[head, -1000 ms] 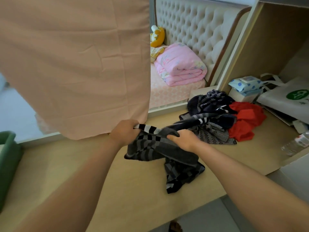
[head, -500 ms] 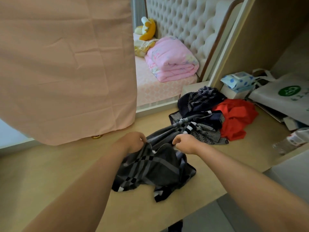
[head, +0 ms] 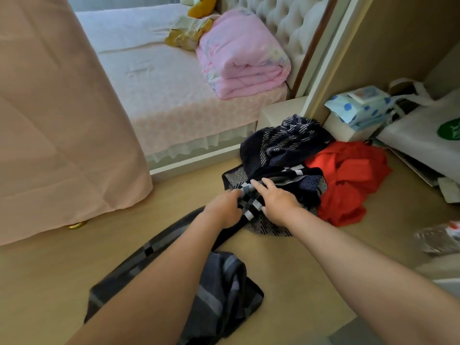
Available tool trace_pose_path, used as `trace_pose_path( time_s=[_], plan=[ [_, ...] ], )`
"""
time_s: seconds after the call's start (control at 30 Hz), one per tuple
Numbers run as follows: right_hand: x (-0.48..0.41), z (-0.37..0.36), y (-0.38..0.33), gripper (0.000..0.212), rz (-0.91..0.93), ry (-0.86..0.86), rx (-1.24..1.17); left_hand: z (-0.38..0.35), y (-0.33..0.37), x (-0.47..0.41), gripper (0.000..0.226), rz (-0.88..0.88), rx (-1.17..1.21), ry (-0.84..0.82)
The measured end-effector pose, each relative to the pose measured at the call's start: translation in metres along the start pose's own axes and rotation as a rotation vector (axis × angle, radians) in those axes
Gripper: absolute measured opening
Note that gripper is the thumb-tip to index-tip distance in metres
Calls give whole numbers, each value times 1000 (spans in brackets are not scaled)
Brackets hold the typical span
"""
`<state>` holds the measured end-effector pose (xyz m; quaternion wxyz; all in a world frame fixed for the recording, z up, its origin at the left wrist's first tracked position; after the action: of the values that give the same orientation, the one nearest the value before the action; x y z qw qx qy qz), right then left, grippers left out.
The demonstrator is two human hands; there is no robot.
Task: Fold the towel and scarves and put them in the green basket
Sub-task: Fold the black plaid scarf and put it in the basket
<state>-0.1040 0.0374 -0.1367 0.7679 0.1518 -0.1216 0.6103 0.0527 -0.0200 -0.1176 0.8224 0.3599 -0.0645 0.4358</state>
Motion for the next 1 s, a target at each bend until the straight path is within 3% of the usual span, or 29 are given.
trace_pose_path(
  time_s=[0.07,0.13,0.2,0.27,0.33,0.4,0.43,0.5,0.57,0.63,0.7,0.73,0.8,0.87,1.0],
  plan=[
    [-10,-2,-1,60,29,43,126,-5,-1,-9,59,-11,20,18],
    [-12,4,-4,32,43,214,96,-7,-4,-12,66,-46,46,61],
    [-10,10,-8,24,59,403,-96,-5,-6,-11,81,-96,81,120],
    [-5,21,-15,19,69,459,-442,0,-6,-7,95,-141,201,185],
    [2,33,-24,14,63,384,-789,6,-7,-2,87,-163,370,247],
    [14,47,-37,13,102,364,-920,17,-10,6,71,-206,440,313],
    [16,50,-41,19,133,363,-874,22,-12,9,65,-237,434,358],
    [19,48,-50,41,140,334,-545,38,-21,25,53,-234,419,468],
    [17,41,-51,39,50,247,-324,54,-35,44,38,-198,411,580],
    [20,36,-54,20,-3,83,-564,66,-48,64,18,-171,336,627],
    [27,30,-70,9,27,-132,-956,72,-57,78,25,-92,169,626],
    [32,30,-78,7,52,-197,-1019,72,-62,81,32,-17,81,601],
    [37,23,-86,13,91,-223,-916,68,-72,79,40,154,-108,475],
    [37,16,-81,25,64,-141,-670,58,-77,72,31,247,-260,321],
    [38,6,-48,46,64,21,-195,32,-54,48,47,85,-358,208]
  ],
)
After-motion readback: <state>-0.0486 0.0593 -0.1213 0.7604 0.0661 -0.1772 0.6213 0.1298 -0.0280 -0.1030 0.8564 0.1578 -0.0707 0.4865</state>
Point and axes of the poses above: each hand's wrist, its own x-axis away from the middle knuckle, its own z-axis out of the back of the hand, y = z × x, the point moved 3 cm from there along -x, towards the middle knuckle, and after that the axes turned 7 degrees about x, right-handed, at the moved point
